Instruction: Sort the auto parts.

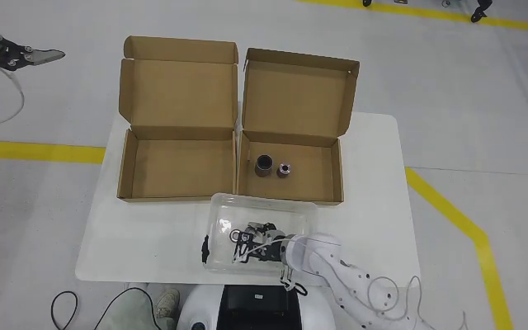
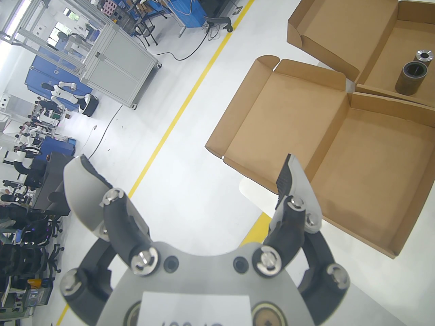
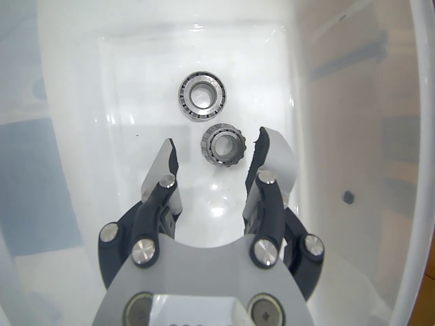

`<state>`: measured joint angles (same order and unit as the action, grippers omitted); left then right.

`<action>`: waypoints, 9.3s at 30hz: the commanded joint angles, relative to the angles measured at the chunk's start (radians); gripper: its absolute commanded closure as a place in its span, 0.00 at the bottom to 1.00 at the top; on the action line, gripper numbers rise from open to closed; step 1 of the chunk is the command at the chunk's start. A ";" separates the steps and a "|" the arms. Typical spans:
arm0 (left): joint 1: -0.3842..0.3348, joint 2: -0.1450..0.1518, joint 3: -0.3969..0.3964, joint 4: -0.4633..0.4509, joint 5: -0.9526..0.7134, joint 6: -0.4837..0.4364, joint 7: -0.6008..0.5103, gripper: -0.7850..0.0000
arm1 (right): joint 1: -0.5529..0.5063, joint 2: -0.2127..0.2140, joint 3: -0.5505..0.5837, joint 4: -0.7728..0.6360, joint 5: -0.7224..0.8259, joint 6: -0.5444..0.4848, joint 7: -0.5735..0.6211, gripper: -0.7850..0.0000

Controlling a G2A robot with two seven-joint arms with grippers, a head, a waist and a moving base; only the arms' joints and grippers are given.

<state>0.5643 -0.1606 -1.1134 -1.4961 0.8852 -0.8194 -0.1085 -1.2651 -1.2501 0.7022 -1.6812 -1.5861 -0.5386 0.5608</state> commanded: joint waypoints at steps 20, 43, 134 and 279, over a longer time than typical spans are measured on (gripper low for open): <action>0.000 0.000 0.000 0.000 0.000 0.000 0.000 0.00 | 0.057 -0.021 -0.024 0.082 -0.006 -0.004 -0.052 1.00; 0.000 0.000 0.000 0.000 0.000 0.000 0.000 0.00 | -0.028 0.015 0.151 -0.023 0.192 -0.047 -0.282 1.00; 0.000 0.000 0.000 0.000 0.000 0.000 0.000 0.00 | 0.093 -0.007 0.187 -0.146 0.335 -0.085 -0.381 1.00; 0.000 0.000 0.000 0.000 0.000 0.000 0.000 0.00 | 0.031 -0.142 0.013 0.161 -0.097 -0.118 -0.154 1.00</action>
<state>0.5643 -0.1606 -1.1134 -1.4961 0.8852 -0.8194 -0.1085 -1.2356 -1.3921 0.7165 -1.5206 -1.6822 -0.6603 0.4047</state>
